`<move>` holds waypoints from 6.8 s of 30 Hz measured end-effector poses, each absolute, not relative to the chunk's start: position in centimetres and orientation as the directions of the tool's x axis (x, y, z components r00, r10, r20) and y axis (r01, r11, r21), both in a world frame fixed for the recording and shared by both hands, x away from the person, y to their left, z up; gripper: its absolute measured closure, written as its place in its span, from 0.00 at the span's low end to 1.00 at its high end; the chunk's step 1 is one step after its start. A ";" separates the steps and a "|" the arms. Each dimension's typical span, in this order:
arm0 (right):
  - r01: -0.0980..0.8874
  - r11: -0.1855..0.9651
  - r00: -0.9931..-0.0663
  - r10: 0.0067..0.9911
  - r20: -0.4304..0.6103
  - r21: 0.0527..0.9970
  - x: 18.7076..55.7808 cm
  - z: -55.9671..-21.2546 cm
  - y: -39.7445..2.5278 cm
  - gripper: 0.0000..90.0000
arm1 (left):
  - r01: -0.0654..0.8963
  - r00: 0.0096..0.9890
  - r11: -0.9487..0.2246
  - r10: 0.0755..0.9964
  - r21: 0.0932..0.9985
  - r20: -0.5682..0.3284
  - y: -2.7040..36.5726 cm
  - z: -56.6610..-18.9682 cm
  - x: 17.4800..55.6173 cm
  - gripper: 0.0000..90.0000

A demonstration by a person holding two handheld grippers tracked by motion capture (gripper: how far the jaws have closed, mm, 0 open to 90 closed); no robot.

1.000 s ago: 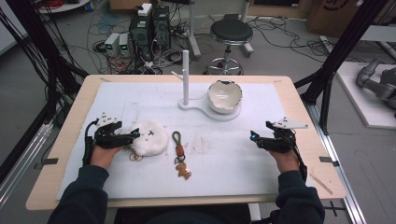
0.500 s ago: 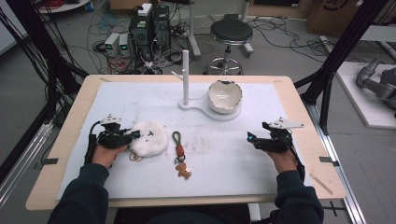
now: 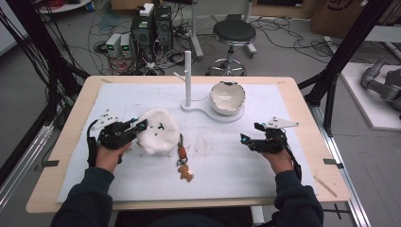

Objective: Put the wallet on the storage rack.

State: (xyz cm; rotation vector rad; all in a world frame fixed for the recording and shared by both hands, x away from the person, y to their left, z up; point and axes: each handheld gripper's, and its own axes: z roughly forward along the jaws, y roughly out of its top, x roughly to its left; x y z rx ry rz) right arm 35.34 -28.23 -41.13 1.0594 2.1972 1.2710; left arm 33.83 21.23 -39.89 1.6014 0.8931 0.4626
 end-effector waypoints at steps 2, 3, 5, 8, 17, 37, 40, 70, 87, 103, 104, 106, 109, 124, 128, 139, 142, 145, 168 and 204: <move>0.413 0.312 -0.665 0.745 0.050 0.856 35.4 -41.0 -27.5 0.24 | 0.275 0.641 -0.027 0.750 0.961 -0.162 20.2 -39.7 33.8 0.82; 0.410 0.311 -0.676 0.735 0.057 0.857 35.4 -41.0 -27.0 0.24 | 0.270 0.646 -0.025 0.746 0.963 -0.162 19.7 -39.7 33.8 0.82; 0.408 0.305 -0.704 0.705 0.083 0.861 35.5 -40.9 -26.1 0.24 | 0.254 0.661 -0.021 0.734 0.967 -0.157 18.8 -39.5 33.8 0.82; 0.408 0.280 -0.744 0.654 0.139 0.869 35.6 -40.7 -24.3 0.24 | 0.235 0.682 -0.013 0.714 0.972 -0.156 17.4 -39.1 34.1 0.82; 0.406 0.264 -0.815 0.538 0.216 0.875 35.6 -40.7 -21.2 0.28 | 0.205 0.736 -0.017 0.662 0.979 -0.143 13.0 -38.7 34.7 0.82; 0.322 0.383 -0.877 0.466 0.121 0.866 35.4 -39.6 -21.8 0.85 | 0.313 0.779 -0.137 0.603 0.940 -0.171 11.7 -39.2 36.0 0.51; 0.283 0.413 -0.896 0.435 0.085 0.866 35.4 -39.1 -21.8 0.85 | 0.282 0.821 -0.150 0.550 0.948 -0.157 11.4 -38.5 36.2 0.49; 0.330 0.146 -0.843 0.490 0.222 0.933 35.7 -38.7 -24.4 0.82 | 0.300 0.848 -0.170 0.499 0.939 -0.180 9.2 -38.8 36.1 0.82; 0.316 0.088 -0.850 0.468 0.241 0.945 35.4 -38.4 -24.0 0.81 | 0.318 0.841 -0.163 0.504 0.934 -0.198 8.7 -39.4 36.2 0.83; 0.388 0.015 -0.818 0.466 0.337 0.921 36.1 -39.3 -24.4 0.63 | 0.320 0.844 0.034 0.442 0.947 -0.302 9.3 -38.7 36.1 0.88; 0.394 0.005 -0.815 0.464 0.347 0.919 36.2 -39.4 -24.5 0.63 | 0.318 0.847 0.042 0.436 0.947 -0.304 9.3 -38.7 36.1 0.88; 0.400 -0.001 -0.812 0.462 0.355 0.916 36.2 -39.5 -24.6 0.62 | 0.325 0.847 0.058 0.427 0.944 -0.317 9.2 -38.8 36.0 0.88; 0.389 -0.003 -0.822 0.450 0.349 0.921 36.1 -39.4 -24.6 0.77 | 0.330 0.842 0.045 0.437 0.943 -0.316 9.2 -39.2 36.0 0.88; 0.296 0.126 -0.770 0.618 0.158 0.947 36.0 -36.2 -26.4 0.83 | 0.340 0.701 -0.152 0.699 0.928 -0.142 14.2 -39.4 36.0 0.38; 0.271 0.217 -0.747 0.661 0.063 0.938 37.2 -34.2 -26.3 0.84 | 0.345 0.645 -0.184 0.759 0.920 -0.090 17.3 -39.6 35.8 0.29; 0.226 0.388 -0.704 0.699 -0.125 0.893 41.2 -29.4 -24.9 0.83 | 0.355 0.547 -0.108 0.830 0.929 -0.113 22.4 -40.6 35.9 0.24; 0.226 0.404 -0.695 0.704 -0.144 0.887 42.1 -28.4 -24.8 0.83 | 0.375 0.527 -0.071 0.837 0.924 -0.149 22.9 -40.9 36.0 0.24; 0.218 0.431 -0.693 0.700 -0.172 0.875 43.4 -27.6 -24.5 0.83 | 0.382 0.524 -0.060 0.836 0.922 -0.163 23.0 -41.0 36.1 0.24; 0.189 0.746 -0.649 0.583 -0.489 0.639 46.8 -29.1 -23.7 0.83 | 0.411 0.525 -0.042 0.828 0.911 -0.198 22.9 -41.3 36.1 0.24; 0.337 0.375 -0.617 0.780 -0.098 0.864 44.4 -33.6 -27.5 0.41 | 0.403 0.548 -0.022 0.806 0.915 -0.222 22.7 -41.5 36.2 0.24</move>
